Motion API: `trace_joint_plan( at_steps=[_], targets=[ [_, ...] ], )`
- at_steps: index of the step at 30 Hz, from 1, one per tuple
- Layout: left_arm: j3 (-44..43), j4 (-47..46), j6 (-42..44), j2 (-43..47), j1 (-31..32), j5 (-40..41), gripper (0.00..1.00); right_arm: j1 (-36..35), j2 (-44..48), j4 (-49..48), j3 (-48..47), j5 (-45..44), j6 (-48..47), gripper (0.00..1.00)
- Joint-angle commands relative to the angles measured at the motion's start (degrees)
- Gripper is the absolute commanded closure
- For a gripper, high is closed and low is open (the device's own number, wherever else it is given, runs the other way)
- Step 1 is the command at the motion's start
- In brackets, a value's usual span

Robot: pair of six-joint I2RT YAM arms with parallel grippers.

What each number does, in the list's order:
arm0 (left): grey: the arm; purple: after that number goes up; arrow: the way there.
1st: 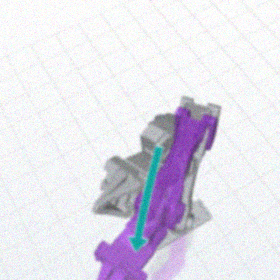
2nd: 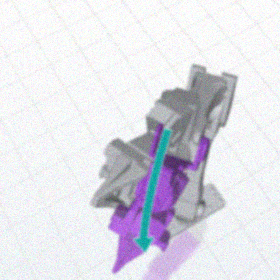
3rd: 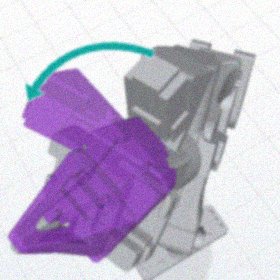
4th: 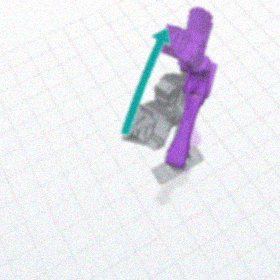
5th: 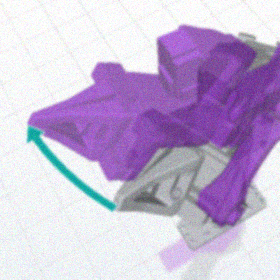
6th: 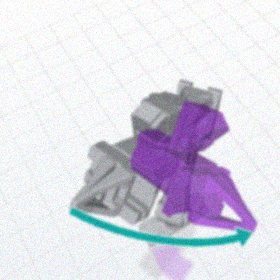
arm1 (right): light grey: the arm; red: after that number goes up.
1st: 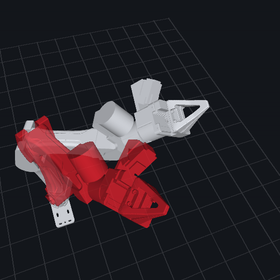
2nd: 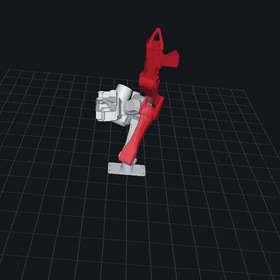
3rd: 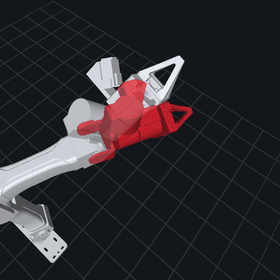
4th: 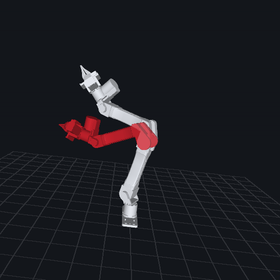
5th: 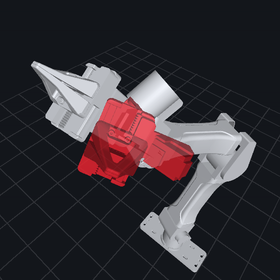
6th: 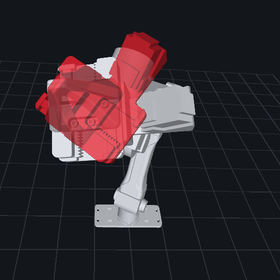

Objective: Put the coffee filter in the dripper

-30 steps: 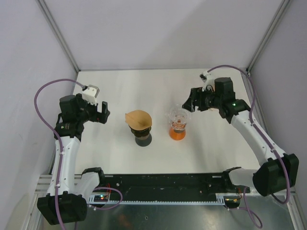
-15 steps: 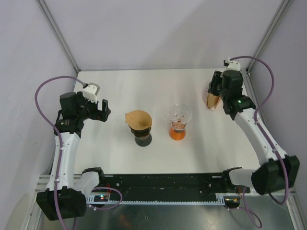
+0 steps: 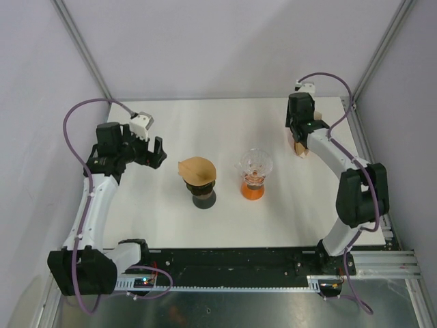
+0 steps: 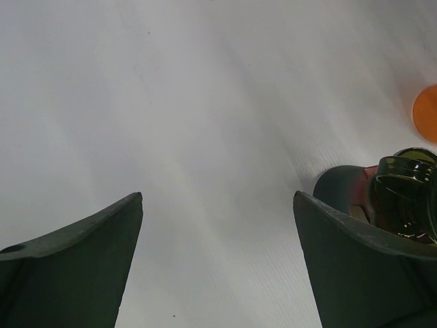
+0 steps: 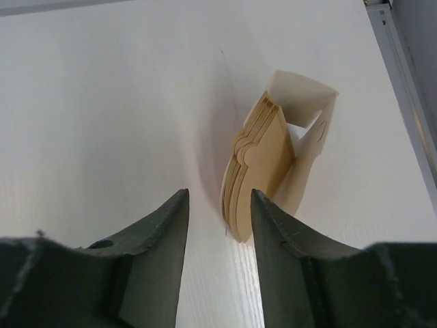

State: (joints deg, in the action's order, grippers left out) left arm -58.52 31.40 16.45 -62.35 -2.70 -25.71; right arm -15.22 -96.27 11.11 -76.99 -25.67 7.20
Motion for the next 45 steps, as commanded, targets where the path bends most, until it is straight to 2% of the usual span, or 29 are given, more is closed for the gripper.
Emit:
trace_joint_plan(
  at_steps=[1, 5, 9, 17, 23, 29, 31, 33, 35, 45],
  targets=[
    [-2.97, -0.50, -0.83, -1.65, 0.23, -0.26, 0.05, -0.29, -4.03, -1.62, -4.05, -3.78, -1.15, 0.51],
    [-3.29, -0.47, -0.79, -2.98, 0.20, 0.47, 0.05, -0.41, -6.72, 1.95, -4.05, -4.73, -0.41, 0.44],
    [-3.55, -0.48, -0.74, -3.91, 0.18, 0.55, 0.05, -0.95, -7.42, 3.08, -2.28, -3.60, -1.05, 0.43],
    [-3.41, -0.46, -0.26, -3.94, 0.15, 0.86, 0.05, 0.08, -8.63, 3.41, -0.47, -1.72, -1.84, 0.61],
    [-3.42, -0.50, -0.19, -4.03, 0.16, 0.44, 0.05, 1.67, -8.02, 0.24, -0.44, 0.65, -1.32, 0.53],
    [-3.33, -0.46, -0.05, -4.12, 0.18, 0.16, 0.05, 1.38, -8.21, -5.45, -0.96, -3.11, -3.16, 0.63],
    [-3.28, -0.55, -0.02, -4.15, 0.16, 0.27, 0.05, 1.33, -9.65, -4.82, -2.28, -4.55, -3.36, 0.60],
    [-3.20, -0.50, 0.05, -4.22, 0.15, 0.33, 0.05, 1.22, -11.58, -3.15, -4.97, -6.58, -3.25, 0.51],
    [-3.14, -0.49, 0.09, -4.37, 0.15, 0.21, 0.05, 1.18, -13.79, -0.88, -7.81, -8.41, -3.01, 0.45],
    [-3.00, -0.47, 0.27, -4.60, 0.20, 0.46, 0.05, 2.04, -17.85, 0.74, -12.78, -10.14, -1.76, 0.46]
  ],
)
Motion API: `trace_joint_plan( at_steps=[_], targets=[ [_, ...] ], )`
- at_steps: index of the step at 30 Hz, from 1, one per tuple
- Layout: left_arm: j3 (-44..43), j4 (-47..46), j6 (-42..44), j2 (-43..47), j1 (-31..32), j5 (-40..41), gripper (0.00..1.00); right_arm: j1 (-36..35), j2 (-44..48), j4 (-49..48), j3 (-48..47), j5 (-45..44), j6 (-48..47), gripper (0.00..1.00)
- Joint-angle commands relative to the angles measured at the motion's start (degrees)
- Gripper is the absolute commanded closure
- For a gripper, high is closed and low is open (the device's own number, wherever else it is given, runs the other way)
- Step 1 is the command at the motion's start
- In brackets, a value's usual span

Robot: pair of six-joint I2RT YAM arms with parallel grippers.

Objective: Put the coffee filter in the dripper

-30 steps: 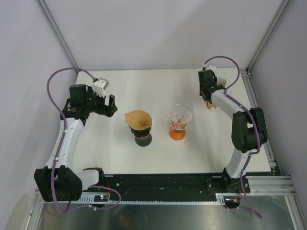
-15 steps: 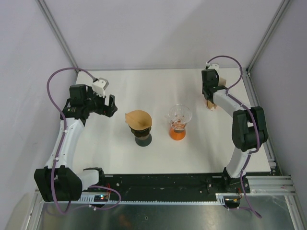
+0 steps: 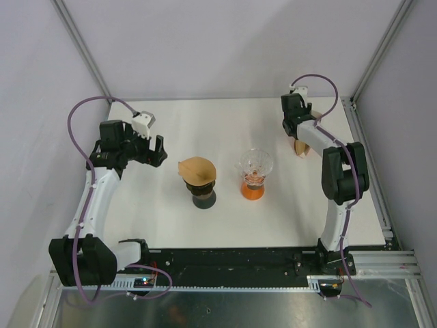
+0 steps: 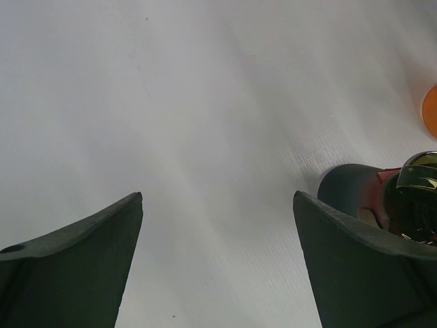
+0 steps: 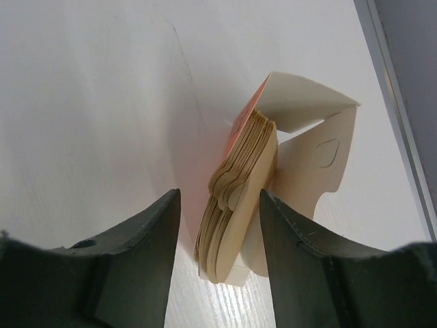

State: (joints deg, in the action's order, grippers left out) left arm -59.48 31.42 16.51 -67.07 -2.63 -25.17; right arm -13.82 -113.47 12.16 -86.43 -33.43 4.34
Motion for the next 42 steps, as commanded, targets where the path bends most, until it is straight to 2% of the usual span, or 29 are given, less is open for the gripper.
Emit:
trace_joint_plan(
  at_steps=[1, 19, 36, 42],
  targets=[
    [-2.04, -0.53, 0.20, 0.11, 0.15, -0.12, 0.04, 0.82, -0.94, 0.00, -3.58, -2.19, 1.42, 0.46],
    [-1.95, -0.48, 0.10, 0.05, 0.11, -0.30, 0.05, 3.33, 0.00, 0.08, -1.78, 4.59, 5.04, 0.65],
    [-1.86, -0.48, 0.32, 0.09, 0.13, -0.58, 0.04, 4.46, 5.30, -1.87, 3.57, 4.81, 4.88, 0.66],
    [-1.86, -0.48, 0.33, 0.18, 0.13, -0.57, 0.04, 5.46, 5.64, -1.98, 4.48, 6.83, 4.78, 0.85]
  ],
)
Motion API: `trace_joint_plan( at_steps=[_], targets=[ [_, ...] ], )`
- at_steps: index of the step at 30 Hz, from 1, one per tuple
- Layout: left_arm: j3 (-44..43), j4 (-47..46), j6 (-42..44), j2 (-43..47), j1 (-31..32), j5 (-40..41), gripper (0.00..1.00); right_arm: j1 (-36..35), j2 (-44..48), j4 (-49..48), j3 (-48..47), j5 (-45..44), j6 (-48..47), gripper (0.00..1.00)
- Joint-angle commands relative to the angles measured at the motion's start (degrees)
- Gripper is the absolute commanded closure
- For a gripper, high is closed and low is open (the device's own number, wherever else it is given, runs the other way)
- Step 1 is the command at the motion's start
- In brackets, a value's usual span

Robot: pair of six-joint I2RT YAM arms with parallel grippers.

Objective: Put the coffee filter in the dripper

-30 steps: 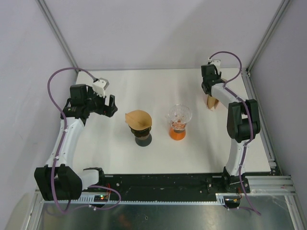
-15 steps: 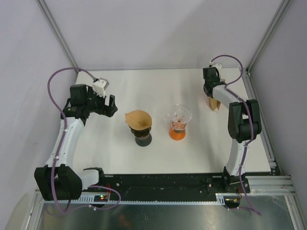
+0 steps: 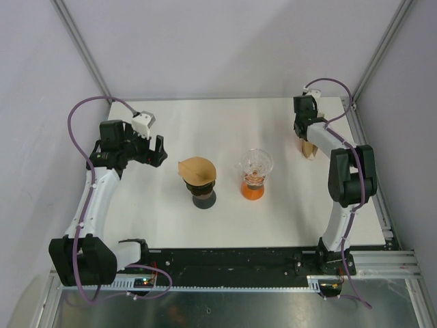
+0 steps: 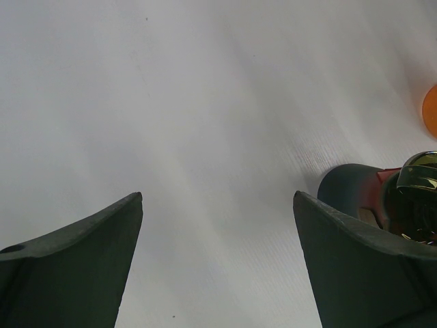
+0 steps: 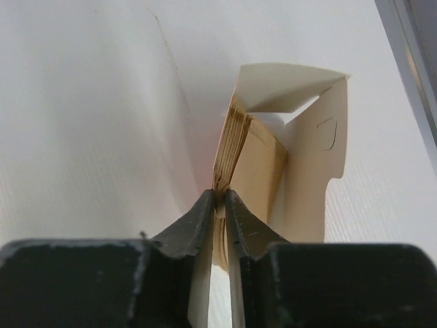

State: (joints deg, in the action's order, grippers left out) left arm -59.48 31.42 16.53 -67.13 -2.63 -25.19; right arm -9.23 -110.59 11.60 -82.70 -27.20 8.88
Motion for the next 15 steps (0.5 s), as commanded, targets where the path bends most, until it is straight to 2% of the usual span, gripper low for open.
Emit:
trace_joint_plan(
  at_steps=[1, 6, 15],
  targets=[
    [-1.86, -0.48, 0.28, 0.25, 0.11, -0.56, 0.04, 0.92, 3.19, -1.49, 0.98, 0.76, 0.20, 0.87],
    [-1.86, -0.48, 0.33, 0.09, 0.10, -0.79, 0.04, 1.10, 5.22, -1.81, 2.24, 1.22, -0.16, 0.98],
    [-1.81, -0.55, 0.34, 0.30, 0.12, -0.82, 0.04, 1.63, 9.12, -0.92, 4.83, 5.77, -0.55, 1.00]
  ],
)
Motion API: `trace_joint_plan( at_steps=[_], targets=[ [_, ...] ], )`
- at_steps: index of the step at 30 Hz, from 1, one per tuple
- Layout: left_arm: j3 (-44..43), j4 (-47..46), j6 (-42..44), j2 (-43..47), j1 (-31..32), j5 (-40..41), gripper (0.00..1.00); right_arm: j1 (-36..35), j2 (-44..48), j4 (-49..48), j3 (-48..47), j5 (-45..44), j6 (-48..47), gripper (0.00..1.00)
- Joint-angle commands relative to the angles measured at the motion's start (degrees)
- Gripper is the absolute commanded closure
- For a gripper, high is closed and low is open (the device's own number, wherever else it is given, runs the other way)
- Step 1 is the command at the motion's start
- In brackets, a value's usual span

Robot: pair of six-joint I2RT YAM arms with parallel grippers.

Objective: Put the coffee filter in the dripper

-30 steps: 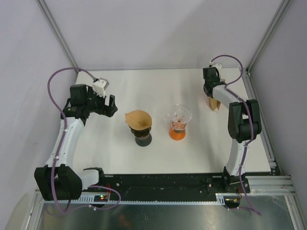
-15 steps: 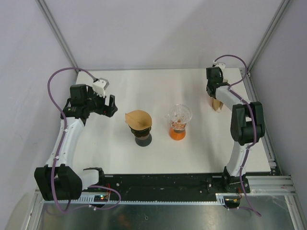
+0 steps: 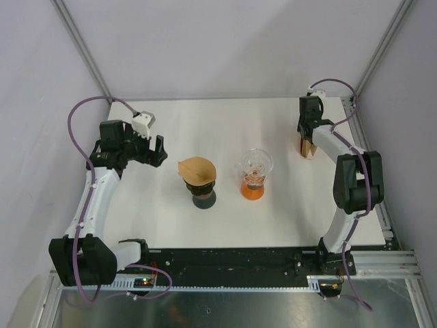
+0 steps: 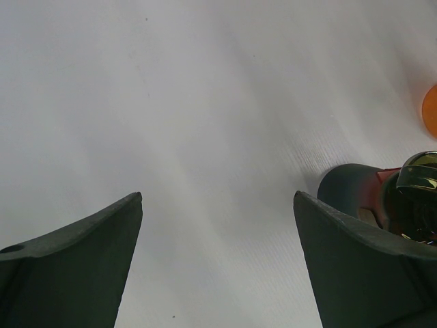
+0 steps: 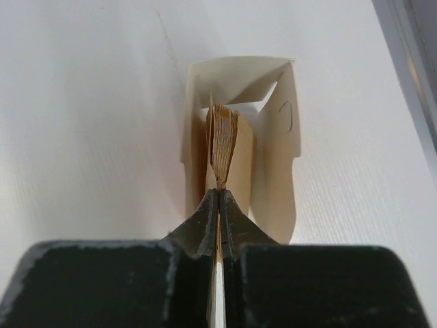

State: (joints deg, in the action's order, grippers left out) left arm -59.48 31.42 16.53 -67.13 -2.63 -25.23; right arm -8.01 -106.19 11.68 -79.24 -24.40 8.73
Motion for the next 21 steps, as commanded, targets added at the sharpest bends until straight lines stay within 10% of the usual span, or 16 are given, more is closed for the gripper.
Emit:
trace_joint_plan(
  at_steps=[1, 21],
  targets=[
    [-1.79, -0.56, 0.38, 0.32, 0.10, -0.82, 0.04, 0.56, 5.67, -1.12, 2.25, 4.68, -0.17, 1.00],
    [-2.11, -0.49, 0.41, 0.54, 0.17, -1.45, 0.04, 6.81, 10.86, -0.04, 7.88, 32.84, -3.27, 1.00]
  ],
)
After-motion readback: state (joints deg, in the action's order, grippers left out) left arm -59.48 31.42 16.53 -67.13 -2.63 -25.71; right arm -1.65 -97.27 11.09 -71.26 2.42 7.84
